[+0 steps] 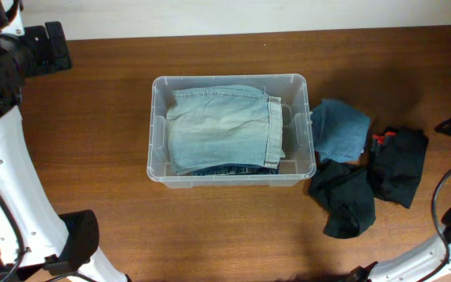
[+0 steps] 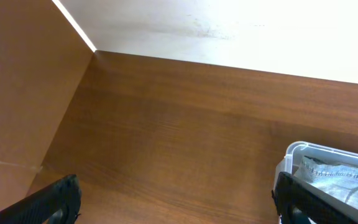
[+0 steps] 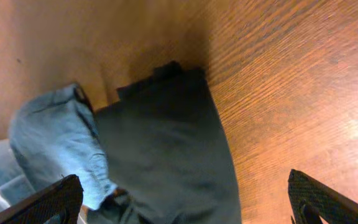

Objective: Pack container
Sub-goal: 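Grasp the black clothing item with the right gripper, then place the black item into the bin's left side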

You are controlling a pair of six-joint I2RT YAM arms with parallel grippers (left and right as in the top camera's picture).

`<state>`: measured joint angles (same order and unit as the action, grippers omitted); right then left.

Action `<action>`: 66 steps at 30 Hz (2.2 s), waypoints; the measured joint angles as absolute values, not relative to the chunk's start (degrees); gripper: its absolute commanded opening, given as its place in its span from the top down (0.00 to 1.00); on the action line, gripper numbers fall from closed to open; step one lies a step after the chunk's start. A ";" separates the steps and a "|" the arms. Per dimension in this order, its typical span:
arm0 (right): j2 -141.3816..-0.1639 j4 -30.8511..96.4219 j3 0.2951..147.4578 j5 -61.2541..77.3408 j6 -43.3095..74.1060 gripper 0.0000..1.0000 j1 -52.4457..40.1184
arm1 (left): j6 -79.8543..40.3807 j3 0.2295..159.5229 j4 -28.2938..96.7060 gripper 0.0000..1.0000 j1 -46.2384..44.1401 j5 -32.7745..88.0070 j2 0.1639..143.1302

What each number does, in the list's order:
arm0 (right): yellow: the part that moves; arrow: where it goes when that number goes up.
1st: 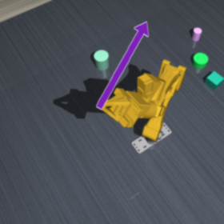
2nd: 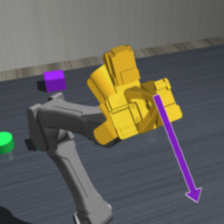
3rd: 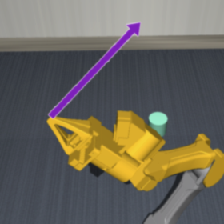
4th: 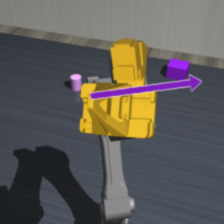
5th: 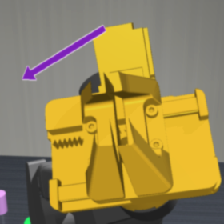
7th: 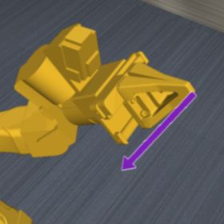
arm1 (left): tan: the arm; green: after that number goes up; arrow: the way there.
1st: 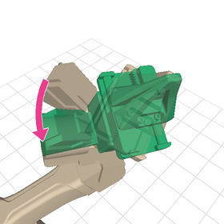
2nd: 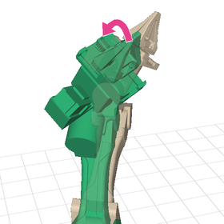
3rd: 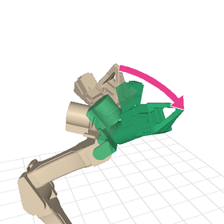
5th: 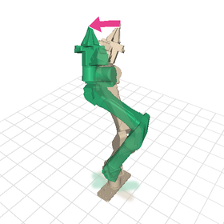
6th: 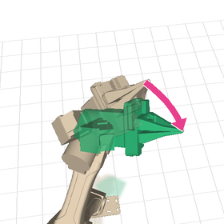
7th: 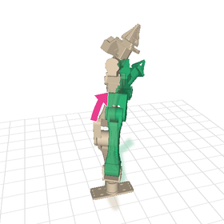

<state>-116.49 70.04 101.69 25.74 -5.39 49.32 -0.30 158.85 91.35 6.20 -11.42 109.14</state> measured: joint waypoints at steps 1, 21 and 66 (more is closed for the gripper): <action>-117.47 70.11 101.67 26.09 -6.28 0.02 49.36 | -0.30 158.85 91.33 0.01 6.20 -11.42 109.14; -125.99 64.01 88.82 35.20 -16.84 0.59 48.01 | -0.30 158.85 91.35 0.01 6.20 -11.42 109.14; -109.38 29.67 95.33 46.04 30.52 0.96 -31.59 | -0.30 158.85 91.37 0.01 6.20 -11.42 109.14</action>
